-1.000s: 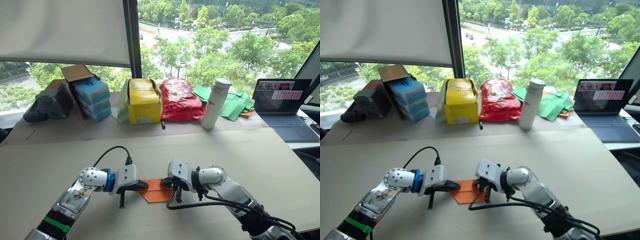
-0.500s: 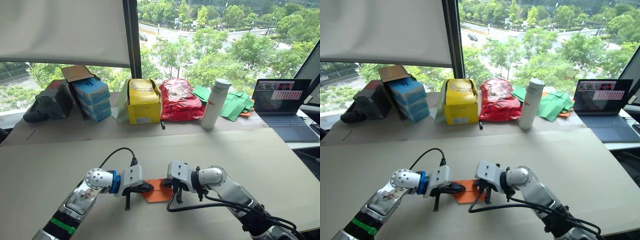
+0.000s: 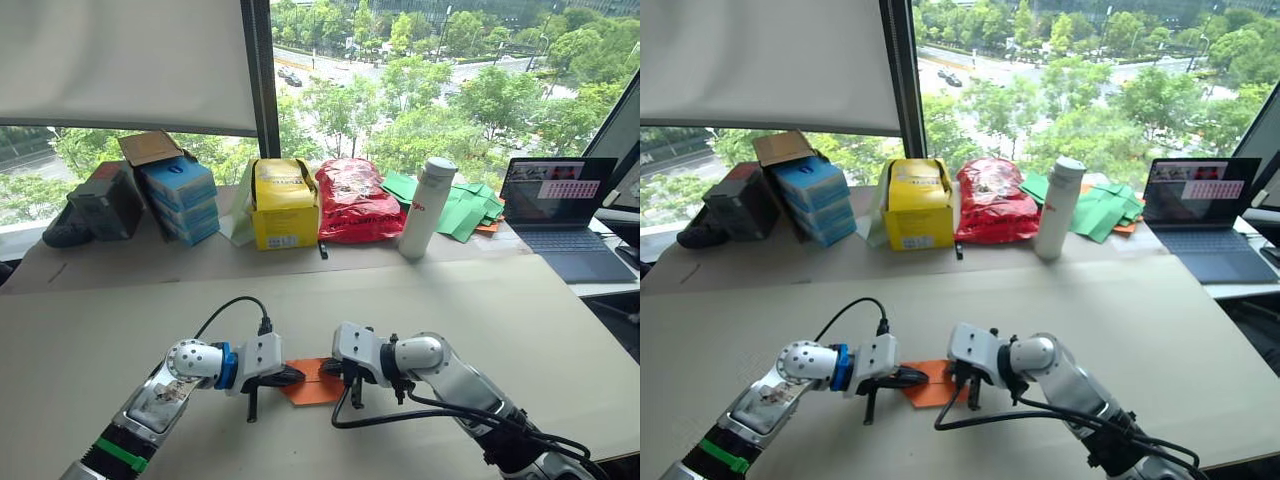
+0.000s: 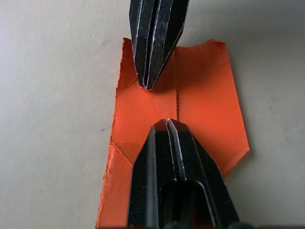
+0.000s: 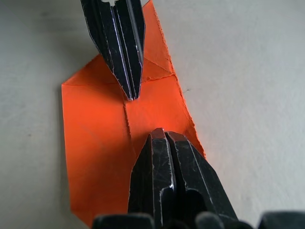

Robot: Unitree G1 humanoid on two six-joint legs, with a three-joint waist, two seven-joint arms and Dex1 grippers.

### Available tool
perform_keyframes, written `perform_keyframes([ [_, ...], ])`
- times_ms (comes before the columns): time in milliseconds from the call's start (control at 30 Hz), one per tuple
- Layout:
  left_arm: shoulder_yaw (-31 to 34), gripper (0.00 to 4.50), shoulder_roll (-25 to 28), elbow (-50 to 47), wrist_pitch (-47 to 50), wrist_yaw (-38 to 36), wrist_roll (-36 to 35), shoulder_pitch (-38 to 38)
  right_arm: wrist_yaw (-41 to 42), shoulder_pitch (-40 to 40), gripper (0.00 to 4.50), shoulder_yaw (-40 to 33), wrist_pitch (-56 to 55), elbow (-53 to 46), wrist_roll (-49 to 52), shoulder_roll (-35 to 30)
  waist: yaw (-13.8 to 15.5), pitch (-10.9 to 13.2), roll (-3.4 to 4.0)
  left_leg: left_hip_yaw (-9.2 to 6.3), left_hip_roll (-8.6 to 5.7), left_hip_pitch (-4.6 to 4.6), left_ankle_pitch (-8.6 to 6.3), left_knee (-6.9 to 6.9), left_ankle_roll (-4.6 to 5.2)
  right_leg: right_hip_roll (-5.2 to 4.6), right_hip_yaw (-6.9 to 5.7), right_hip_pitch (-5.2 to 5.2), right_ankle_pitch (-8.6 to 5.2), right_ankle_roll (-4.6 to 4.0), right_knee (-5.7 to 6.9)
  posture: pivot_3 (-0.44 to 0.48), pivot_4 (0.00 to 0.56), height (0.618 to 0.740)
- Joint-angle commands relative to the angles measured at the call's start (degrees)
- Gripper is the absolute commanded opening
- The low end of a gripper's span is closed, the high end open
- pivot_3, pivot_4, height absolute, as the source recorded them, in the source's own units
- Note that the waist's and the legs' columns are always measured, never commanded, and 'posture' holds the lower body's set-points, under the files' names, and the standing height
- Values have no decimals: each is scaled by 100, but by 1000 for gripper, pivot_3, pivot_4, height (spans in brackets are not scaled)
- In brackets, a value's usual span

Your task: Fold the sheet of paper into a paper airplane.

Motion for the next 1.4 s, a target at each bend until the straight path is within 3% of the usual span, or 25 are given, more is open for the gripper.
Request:
perform_keyframes([
  [33, 93, 0, 319, 166, 55, -23, 154, 299, 69, 100, 22, 171, 214, 101, -102, -58, -17, 0, 1, 0, 0, 2, 0, -1, -1, 0, 0, 0, 0, 0, 0, 0, 150, 740],
  [567, 709, 0, 883, -226, 219, -16, -162, 812, 101, -26, 22, 181, 147, 243, -101, -37, -89, -5, 8, -2, 2, 10, 1, -3, -2, 0, -2, -2, 0, -1, 0, 0, 150, 740],
  [1000, 2063, 0, 1017, -2225, 2993, 310, -2324, 543, 38, -137, 22, -378, 660, -650, 474, 70, -93, 10, 0, -1, 2, -21, 2, -3, -5, 3, -1, -18, 0, -1, 6, 0, 150, 740],
  [1033, 2088, 0, 1042, -2264, 3094, 325, -2388, 555, 40, -161, 595, -429, 727, -733, 528, 68, -96, 10, 0, -2, 2, -25, 3, -3, -6, 3, -1, -23, 0, -1, 6, 0, 150, 740],
  [1233, 2063, 0, 1097, -2277, 3226, 418, -2456, 612, 142, -329, 2685, -796, 1166, -1169, 1054, 63, -93, 10, -1, -1, 1, -63, 21, -2, -35, 3, 1, -62, 2, -4, 11, 0, 150, 740],
  [1400, 2070, 0, 1101, -2120, 3011, 348, -2376, 764, 54, -548, 4437, -810, 1183, -900, 1102, 74, -99, 11, -2, 1, 1, -86, 40, -1, -66, 3, 6, -93, 5, -10, 32, 0, 150, 740],
])
